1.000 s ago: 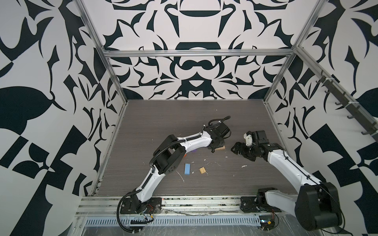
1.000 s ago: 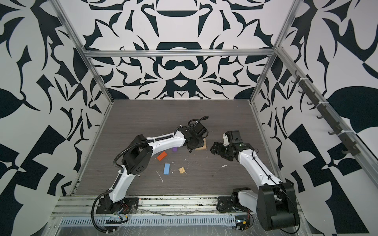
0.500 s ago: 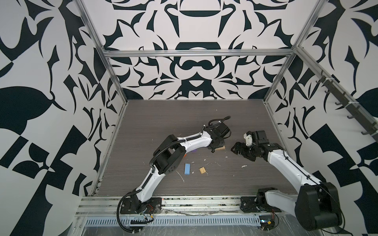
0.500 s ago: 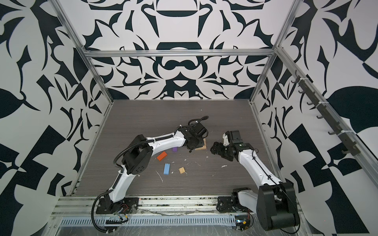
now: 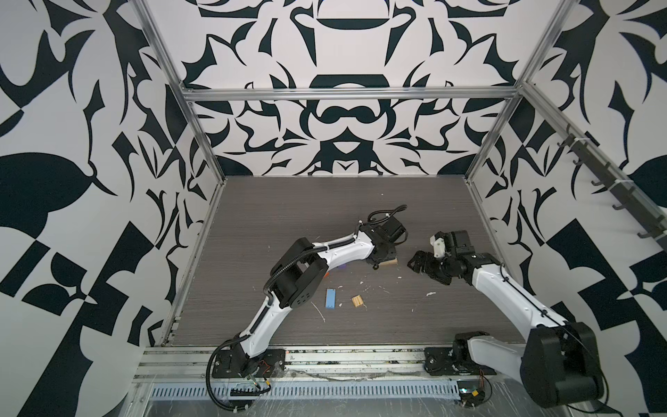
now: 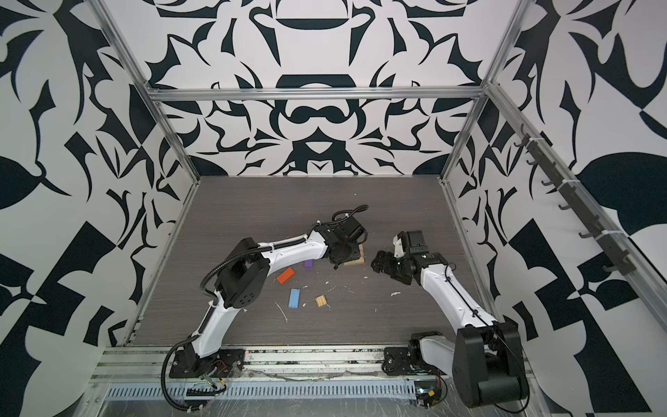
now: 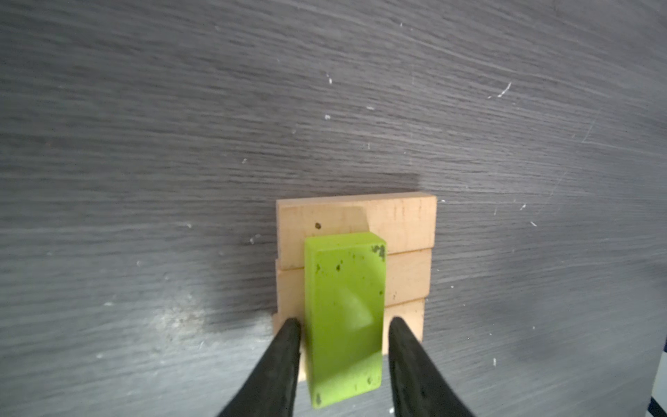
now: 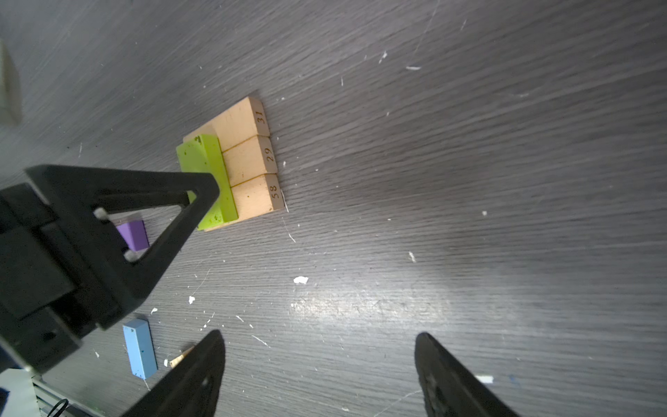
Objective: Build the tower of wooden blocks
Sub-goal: 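Lower the lime block onto the three beige bars and open the left gripper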
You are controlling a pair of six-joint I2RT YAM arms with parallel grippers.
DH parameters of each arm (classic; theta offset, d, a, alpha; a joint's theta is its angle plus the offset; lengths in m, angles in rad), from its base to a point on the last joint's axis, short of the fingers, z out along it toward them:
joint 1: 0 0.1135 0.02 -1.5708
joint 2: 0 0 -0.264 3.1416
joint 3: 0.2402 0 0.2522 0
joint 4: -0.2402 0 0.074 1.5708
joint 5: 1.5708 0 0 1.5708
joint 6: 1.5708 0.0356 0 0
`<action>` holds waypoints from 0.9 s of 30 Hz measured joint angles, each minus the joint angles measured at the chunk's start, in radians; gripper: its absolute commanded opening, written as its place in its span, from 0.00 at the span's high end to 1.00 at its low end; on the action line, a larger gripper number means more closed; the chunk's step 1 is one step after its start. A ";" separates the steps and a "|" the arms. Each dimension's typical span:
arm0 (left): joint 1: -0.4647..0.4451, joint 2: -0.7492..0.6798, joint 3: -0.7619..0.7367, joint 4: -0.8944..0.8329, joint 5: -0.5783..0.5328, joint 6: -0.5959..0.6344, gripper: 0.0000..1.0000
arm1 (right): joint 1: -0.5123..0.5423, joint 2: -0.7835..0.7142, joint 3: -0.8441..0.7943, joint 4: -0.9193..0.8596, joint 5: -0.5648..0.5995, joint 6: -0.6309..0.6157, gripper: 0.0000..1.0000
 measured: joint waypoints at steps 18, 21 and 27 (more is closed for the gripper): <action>0.000 0.000 0.000 0.009 0.001 0.018 0.48 | 0.000 0.000 0.000 0.000 0.000 0.000 0.14; 0.000 -0.001 0.000 0.010 0.001 0.031 0.48 | 0.000 0.000 0.000 0.000 0.000 0.000 0.13; 0.000 -0.006 0.000 0.011 0.000 0.061 0.47 | 0.000 0.000 0.000 0.000 0.000 0.000 0.13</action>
